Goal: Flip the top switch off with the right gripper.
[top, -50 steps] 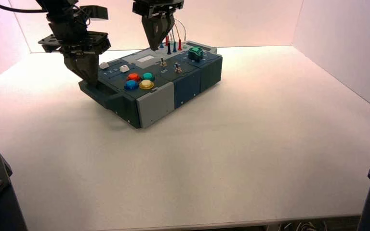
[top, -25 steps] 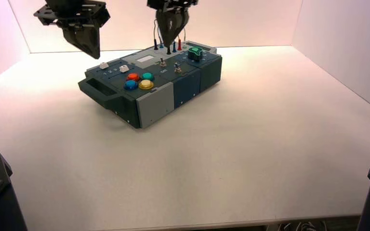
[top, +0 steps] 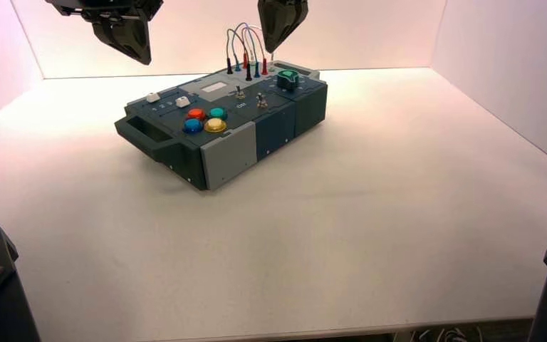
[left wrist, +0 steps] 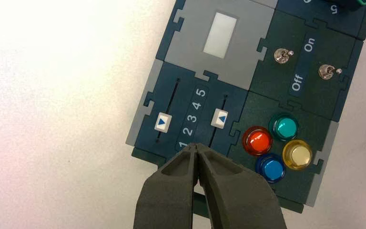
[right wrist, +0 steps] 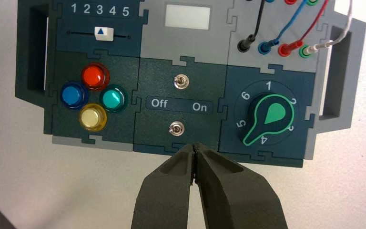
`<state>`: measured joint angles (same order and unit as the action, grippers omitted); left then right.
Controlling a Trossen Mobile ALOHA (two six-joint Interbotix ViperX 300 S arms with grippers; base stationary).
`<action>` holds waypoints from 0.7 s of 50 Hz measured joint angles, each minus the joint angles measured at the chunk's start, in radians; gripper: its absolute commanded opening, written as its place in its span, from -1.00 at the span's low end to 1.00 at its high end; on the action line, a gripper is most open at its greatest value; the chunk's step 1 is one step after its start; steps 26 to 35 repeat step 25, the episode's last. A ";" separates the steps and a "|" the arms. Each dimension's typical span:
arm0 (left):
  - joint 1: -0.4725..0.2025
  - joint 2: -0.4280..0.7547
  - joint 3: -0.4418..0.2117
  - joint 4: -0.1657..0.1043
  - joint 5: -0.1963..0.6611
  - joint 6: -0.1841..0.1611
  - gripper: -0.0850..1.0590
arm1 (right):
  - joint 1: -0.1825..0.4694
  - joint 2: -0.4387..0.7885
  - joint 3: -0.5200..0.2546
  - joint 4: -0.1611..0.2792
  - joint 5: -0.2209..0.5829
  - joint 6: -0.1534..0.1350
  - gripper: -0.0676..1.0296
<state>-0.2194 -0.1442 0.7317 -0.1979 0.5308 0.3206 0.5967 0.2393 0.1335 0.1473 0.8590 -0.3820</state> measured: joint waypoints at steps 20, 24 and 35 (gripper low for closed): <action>-0.002 0.000 0.000 -0.002 0.000 -0.002 -0.90 | -0.002 -0.035 0.092 0.002 -0.074 0.009 -0.91; -0.002 0.000 0.000 -0.002 0.000 -0.002 -0.90 | -0.002 -0.046 0.109 0.000 -0.078 0.008 -0.91; -0.002 -0.002 0.000 -0.002 0.000 0.000 -0.90 | -0.002 -0.046 0.109 0.000 -0.078 0.008 -0.91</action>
